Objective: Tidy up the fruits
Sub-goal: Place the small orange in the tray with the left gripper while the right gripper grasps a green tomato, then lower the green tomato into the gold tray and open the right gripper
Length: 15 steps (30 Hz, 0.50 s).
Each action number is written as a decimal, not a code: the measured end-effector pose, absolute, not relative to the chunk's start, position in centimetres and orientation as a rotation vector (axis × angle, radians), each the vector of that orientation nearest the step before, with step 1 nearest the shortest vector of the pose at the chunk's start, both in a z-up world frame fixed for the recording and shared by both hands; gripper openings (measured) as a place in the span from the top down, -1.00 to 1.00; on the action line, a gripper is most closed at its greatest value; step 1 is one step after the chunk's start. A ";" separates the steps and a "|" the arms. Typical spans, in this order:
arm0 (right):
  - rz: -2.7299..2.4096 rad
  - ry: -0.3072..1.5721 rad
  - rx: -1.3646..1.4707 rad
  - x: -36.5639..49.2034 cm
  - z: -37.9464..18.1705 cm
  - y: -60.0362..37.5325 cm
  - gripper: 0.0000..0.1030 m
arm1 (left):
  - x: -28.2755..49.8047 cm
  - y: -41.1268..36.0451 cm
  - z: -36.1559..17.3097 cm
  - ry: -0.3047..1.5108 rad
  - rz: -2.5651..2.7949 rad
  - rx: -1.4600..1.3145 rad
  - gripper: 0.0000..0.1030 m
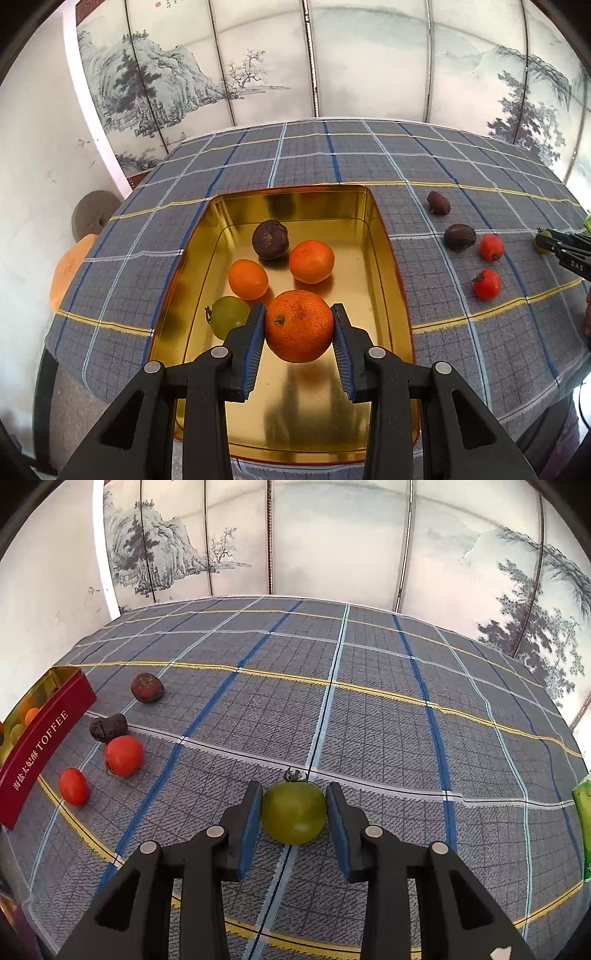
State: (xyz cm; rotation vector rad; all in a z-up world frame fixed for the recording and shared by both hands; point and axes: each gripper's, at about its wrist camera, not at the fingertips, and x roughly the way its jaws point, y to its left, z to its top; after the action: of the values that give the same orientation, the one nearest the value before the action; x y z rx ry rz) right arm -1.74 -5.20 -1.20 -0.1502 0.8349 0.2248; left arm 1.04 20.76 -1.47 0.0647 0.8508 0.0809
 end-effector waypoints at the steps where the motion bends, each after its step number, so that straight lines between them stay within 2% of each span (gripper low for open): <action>1: 0.225 0.835 -0.151 -1.7 -1.2 -5.2 0.38 | 1.1 20.8 -1.5 0.852 0.085 0.066 0.29; 6: 0.225 0.836 -0.157 -1.7 -1.2 -5.0 0.38 | 1.5 20.8 -2.0 0.867 0.110 0.082 0.25; 7: 0.224 0.836 -0.156 -1.7 -1.2 -5.0 0.38 | 1.6 20.8 -2.0 0.863 0.120 0.090 0.17; 11: 0.224 0.836 -0.156 -1.7 -1.2 -5.0 0.38 | 1.3 20.9 -1.5 0.820 0.153 0.105 -0.47; 15: 0.225 0.836 -0.156 -1.7 -1.2 -5.0 0.38 | 0.8 20.9 -0.7 0.778 0.174 0.122 -0.58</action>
State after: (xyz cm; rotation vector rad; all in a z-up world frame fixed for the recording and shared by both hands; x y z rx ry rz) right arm -1.73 -5.02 -1.24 -0.1561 0.8365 0.2246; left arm 0.85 20.92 -0.73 0.1221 0.7777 0.1739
